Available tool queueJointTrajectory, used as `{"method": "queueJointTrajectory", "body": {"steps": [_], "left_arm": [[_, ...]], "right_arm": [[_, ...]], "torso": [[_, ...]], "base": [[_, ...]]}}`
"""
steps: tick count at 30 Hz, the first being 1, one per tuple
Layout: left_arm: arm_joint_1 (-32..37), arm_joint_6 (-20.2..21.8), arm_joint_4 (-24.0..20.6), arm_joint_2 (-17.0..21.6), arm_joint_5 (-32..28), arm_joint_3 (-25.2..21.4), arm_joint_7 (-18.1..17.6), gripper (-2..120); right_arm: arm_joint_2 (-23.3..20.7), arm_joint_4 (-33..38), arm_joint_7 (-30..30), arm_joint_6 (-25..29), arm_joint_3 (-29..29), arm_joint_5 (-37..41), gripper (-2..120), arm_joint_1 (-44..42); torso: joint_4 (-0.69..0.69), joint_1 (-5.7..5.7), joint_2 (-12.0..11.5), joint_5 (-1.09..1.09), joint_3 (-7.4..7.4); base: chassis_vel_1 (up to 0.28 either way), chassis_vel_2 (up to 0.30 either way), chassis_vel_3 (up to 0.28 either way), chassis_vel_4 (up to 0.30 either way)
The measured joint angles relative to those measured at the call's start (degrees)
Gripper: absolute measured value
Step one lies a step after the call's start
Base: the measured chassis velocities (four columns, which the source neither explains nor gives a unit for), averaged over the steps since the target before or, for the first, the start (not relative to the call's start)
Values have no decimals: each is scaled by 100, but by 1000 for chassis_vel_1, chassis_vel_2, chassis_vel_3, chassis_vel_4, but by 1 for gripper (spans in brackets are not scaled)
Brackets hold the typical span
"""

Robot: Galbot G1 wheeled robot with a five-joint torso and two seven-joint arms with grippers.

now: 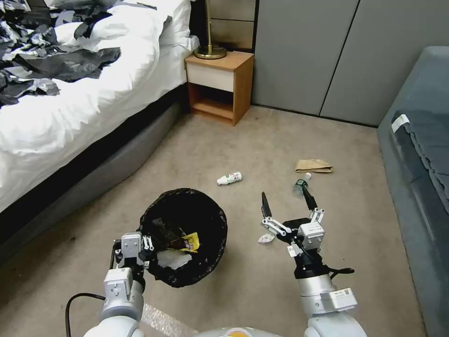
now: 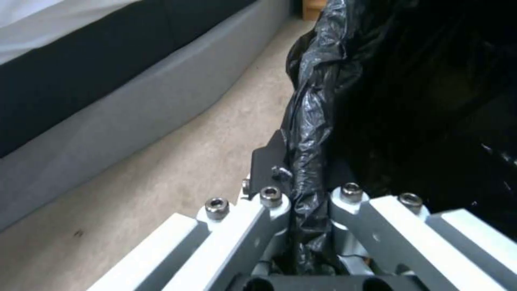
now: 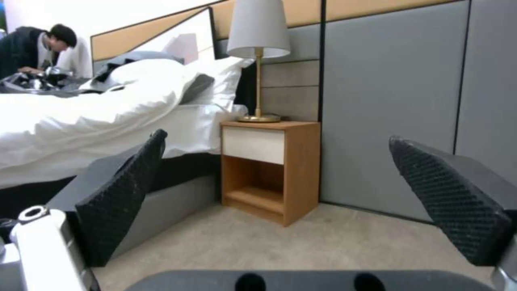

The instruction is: Pick up the trash bin, then pick up the garbage from the floor and place it into the trash bin.

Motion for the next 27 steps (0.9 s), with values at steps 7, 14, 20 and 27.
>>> {"method": "queueJointTrajectory", "body": {"steps": [7,14,20,27], "left_arm": [[-6,0,7,0,1,2,-1,1],[-5,0,8,-2,2,6,-3,1],[-1,0,8,-5,6,10,-3,1],[2,0,8,-8,9,15,-3,1]], "right_arm": [[2,-9,-52,57,37,0,100,15],[20,-33,-151,146,82,-67,100,55],[23,-42,-170,179,110,-102,100,51],[18,-42,-175,179,115,-106,100,35]], "torso": [[-1,0,0,0,1],[-1,1,0,1,2],[-1,0,0,0,0],[-1,0,0,0,0]], "base": [[-195,198,215,-195],[-53,49,32,-23],[32,-15,-35,28],[0,0,0,0]]}}
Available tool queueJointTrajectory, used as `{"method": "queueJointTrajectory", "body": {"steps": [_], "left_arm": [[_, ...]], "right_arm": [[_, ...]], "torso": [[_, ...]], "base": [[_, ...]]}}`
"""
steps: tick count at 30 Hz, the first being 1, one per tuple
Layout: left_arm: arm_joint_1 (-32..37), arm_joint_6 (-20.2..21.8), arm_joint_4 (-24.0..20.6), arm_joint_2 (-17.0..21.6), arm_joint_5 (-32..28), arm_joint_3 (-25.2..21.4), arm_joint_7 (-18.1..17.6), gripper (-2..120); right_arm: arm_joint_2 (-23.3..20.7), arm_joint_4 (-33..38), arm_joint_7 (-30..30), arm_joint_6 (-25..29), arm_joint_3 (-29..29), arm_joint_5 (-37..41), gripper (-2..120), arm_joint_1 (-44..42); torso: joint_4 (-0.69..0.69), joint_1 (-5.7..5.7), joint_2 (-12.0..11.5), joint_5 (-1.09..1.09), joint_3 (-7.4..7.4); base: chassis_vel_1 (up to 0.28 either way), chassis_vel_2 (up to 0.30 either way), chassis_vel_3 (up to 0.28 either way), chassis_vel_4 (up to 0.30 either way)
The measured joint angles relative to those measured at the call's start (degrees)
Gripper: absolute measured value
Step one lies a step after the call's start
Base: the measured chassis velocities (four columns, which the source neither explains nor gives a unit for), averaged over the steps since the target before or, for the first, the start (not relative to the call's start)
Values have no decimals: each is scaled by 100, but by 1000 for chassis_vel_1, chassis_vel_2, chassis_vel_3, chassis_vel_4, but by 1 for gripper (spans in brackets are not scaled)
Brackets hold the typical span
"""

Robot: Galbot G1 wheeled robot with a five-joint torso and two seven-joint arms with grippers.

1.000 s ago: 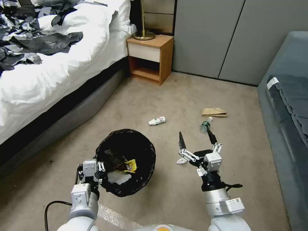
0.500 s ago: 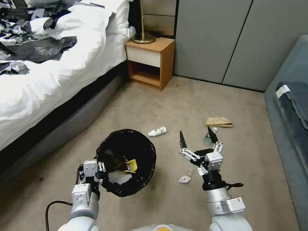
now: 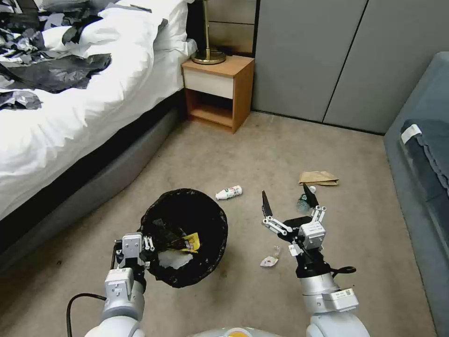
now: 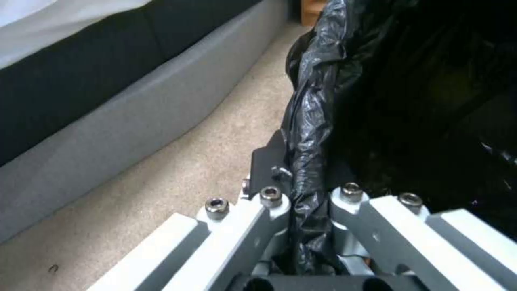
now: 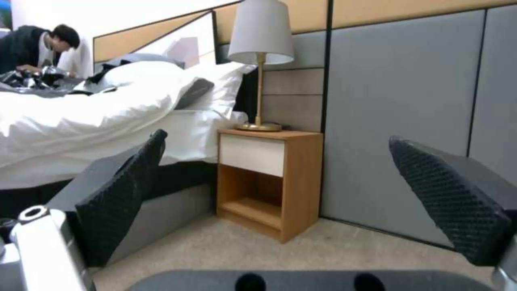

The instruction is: Pick up the trash bin, then pick up the garbage from the floor and place it into the trash bin.

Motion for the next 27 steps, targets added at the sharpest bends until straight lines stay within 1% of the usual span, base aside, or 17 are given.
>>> {"method": "queueJointTrajectory", "body": {"steps": [5,9,12,13,15,16,17,18,21,22,24,25,26,27], "left_arm": [[-1,0,0,1,0,0,0,1],[-9,0,2,5,0,-2,0,1],[-20,0,19,12,-3,0,0,1],[-20,0,19,12,-3,0,0,1],[-25,0,32,16,-3,2,1,1],[-27,0,45,19,-3,5,1,1],[-28,0,65,26,-4,12,2,1],[-28,0,65,26,-4,12,2,1],[-44,0,105,31,-7,20,5,1],[-44,0,105,31,-7,20,5,1],[-57,-1,153,37,-13,33,15,1],[-66,-4,171,38,-16,39,16,1],[-66,-4,171,38,-16,39,16,1],[-71,-12,190,39,-20,44,20,1]], "right_arm": [[-28,0,-1,-19,-1,23,100,-25],[-132,-21,18,-141,-3,83,100,-19],[-312,-171,129,-480,9,160,100,103],[-312,-171,129,-480,9,160,100,103],[-432,-299,196,-728,-24,271,100,175],[-516,-387,235,-952,-65,379,100,221],[-641,-511,261,-1312,-131,517,100,283],[-641,-511,261,-1312,-131,517,100,283],[-998,-844,102,-2695,-270,856,100,451],[-998,-844,102,-2695,-270,856,100,451],[-1232,-1271,-126,-3098,-361,976,100,612],[-1331,-1442,-174,-3181,-403,1029,100,656],[-1331,-1442,-174,-3181,-403,1029,100,656],[-1453,-1643,-250,-3236,-437,1057,100,686]], "torso": [[0,0,0,0,0],[-1,0,0,0,0],[0,0,0,0,0],[0,0,0,0,0],[0,0,0,1,0],[0,0,0,0,0],[0,0,0,2,0],[0,0,0,2,0],[-1,0,0,0,0],[-1,0,0,0,0],[0,0,0,0,0],[0,0,0,1,0],[0,0,0,1,0],[0,0,0,1,0]], "base": [[0,0,0,0],[0,0,0,0],[0,0,0,0],[0,0,0,0],[0,0,0,0],[0,0,0,0],[0,0,0,0],[0,0,0,0],[0,0,0,0],[0,0,0,0],[0,0,0,0],[0,0,0,0],[0,0,0,0],[0,0,0,0]]}}
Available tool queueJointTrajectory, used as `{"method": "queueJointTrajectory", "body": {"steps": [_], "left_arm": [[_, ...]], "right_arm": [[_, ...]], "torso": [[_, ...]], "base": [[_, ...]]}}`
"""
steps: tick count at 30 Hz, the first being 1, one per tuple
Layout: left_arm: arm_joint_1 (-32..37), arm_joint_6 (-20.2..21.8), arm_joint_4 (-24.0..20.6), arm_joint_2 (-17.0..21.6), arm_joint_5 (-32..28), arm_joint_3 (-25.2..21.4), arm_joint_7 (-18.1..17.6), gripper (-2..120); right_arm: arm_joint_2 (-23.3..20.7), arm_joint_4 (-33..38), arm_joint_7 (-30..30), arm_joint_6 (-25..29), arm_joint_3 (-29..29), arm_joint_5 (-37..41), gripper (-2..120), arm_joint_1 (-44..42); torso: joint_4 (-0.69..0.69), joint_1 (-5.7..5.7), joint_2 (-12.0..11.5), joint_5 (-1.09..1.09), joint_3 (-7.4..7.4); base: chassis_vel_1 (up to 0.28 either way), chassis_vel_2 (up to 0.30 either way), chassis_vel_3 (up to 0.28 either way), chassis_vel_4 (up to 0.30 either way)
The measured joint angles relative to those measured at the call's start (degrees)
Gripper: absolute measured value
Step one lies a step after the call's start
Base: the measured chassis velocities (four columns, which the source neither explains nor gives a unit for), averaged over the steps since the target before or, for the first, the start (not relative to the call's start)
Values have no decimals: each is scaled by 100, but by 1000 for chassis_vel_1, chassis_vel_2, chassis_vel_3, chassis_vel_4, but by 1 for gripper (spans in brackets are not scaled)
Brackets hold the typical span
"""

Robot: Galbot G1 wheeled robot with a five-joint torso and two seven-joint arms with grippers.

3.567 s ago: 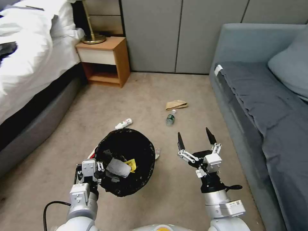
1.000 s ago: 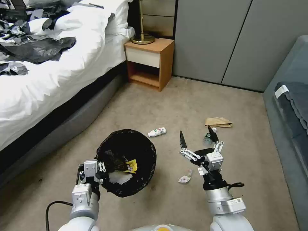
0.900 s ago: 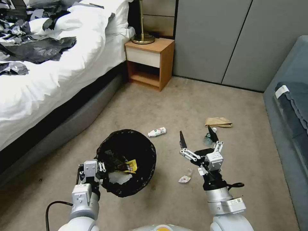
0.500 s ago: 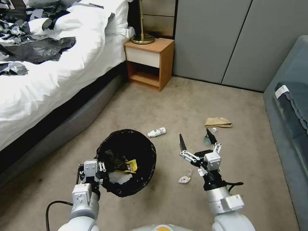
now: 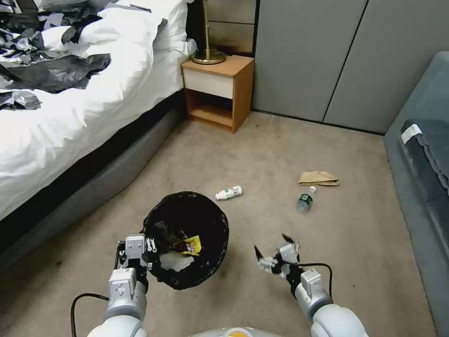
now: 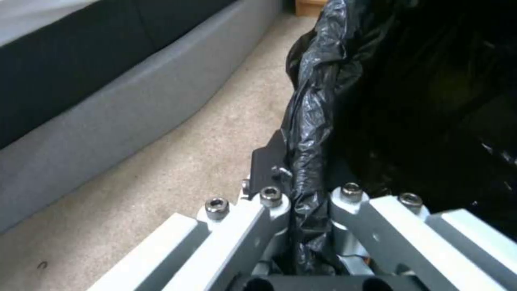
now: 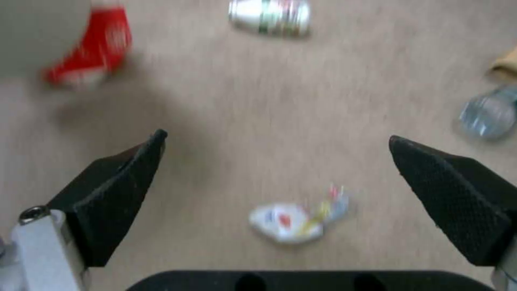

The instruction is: Pick up the trash bin, then pick up the garbage from the floor and place it into the trash bin.

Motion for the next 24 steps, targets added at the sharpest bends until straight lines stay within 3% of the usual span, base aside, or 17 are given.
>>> {"method": "queueJointTrajectory", "body": {"steps": [9,24], "left_arm": [[-63,-6,53,18,-7,6,64,1],[13,1,-29,35,8,-30,67,1]], "right_arm": [[-225,-889,-584,150,17,-185,100,187],[168,-2206,-609,696,-8,-355,100,789]], "torso": [[-1,0,0,-1,0],[-1,0,0,-1,0]], "base": [[0,0,0,0],[0,0,0,0]]}}
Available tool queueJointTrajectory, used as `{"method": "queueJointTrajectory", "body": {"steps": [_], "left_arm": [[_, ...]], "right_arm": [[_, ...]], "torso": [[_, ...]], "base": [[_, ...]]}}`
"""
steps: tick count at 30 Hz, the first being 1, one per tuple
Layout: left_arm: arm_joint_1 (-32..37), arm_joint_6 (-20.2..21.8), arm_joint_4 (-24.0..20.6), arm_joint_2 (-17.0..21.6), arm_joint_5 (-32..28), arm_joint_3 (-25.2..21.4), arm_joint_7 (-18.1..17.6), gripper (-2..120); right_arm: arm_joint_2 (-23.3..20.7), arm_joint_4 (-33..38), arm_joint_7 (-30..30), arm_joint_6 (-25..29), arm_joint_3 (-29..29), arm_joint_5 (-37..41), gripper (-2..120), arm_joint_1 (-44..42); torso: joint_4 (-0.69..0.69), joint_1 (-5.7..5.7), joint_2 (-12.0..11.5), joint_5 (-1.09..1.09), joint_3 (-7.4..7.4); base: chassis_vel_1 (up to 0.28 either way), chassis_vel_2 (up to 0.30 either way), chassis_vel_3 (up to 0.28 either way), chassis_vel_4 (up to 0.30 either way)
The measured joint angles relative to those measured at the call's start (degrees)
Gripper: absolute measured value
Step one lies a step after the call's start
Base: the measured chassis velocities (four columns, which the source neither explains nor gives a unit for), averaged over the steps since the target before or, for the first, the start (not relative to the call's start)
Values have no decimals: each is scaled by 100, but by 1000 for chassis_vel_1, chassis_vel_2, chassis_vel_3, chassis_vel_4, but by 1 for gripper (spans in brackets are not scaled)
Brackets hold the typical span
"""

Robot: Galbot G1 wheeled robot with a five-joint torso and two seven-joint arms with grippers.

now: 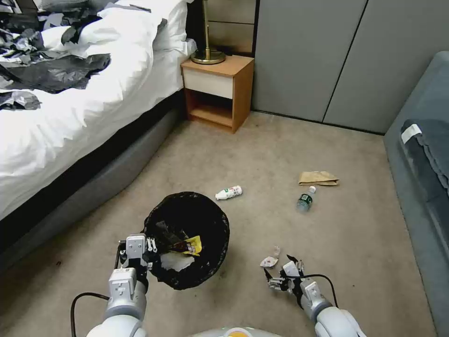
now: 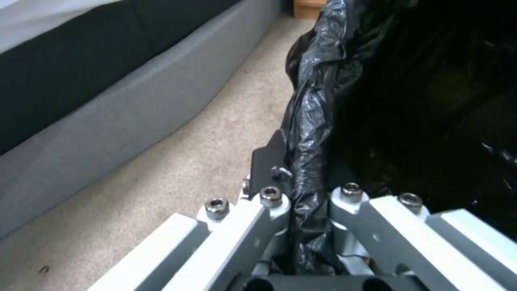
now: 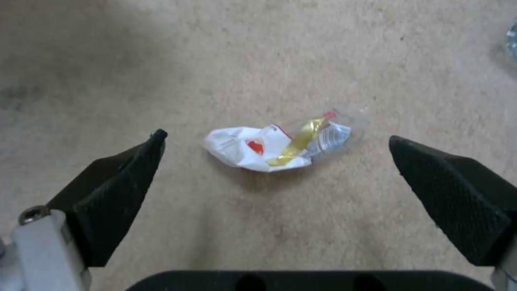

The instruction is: Pick up the trash bin, then pick up the garbage from the floor and place it into the trash bin.

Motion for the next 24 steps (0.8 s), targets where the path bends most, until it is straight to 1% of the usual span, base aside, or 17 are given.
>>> {"method": "queueJointTrajectory", "body": {"steps": [10,12,13,14,17,24], "left_arm": [[34,-2,-18,-25,41,6,0,1],[44,-8,-17,-29,50,10,1,1],[46,-13,-18,-32,58,16,1,1],[46,-13,-18,-32,58,16,1,1],[43,-24,-11,-38,77,42,2,1],[50,-46,16,-35,90,51,2,1]], "right_arm": [[312,-299,119,-133,-36,663,100,162],[361,-318,201,-189,-34,956,100,176],[429,-318,287,-249,-27,1301,100,183],[429,-318,287,-249,-27,1301,100,183],[621,-315,560,-381,32,2065,100,218],[780,-514,723,-410,148,2362,100,302]], "torso": [[0,0,0,0,0],[0,0,0,-1,0],[0,0,0,0,0],[0,0,0,0,0],[0,0,0,0,0],[0,0,0,0,0]], "base": [[0,0,0,0],[0,0,0,0],[0,0,0,0],[0,0,0,0],[0,0,0,0],[0,0,0,0]]}}
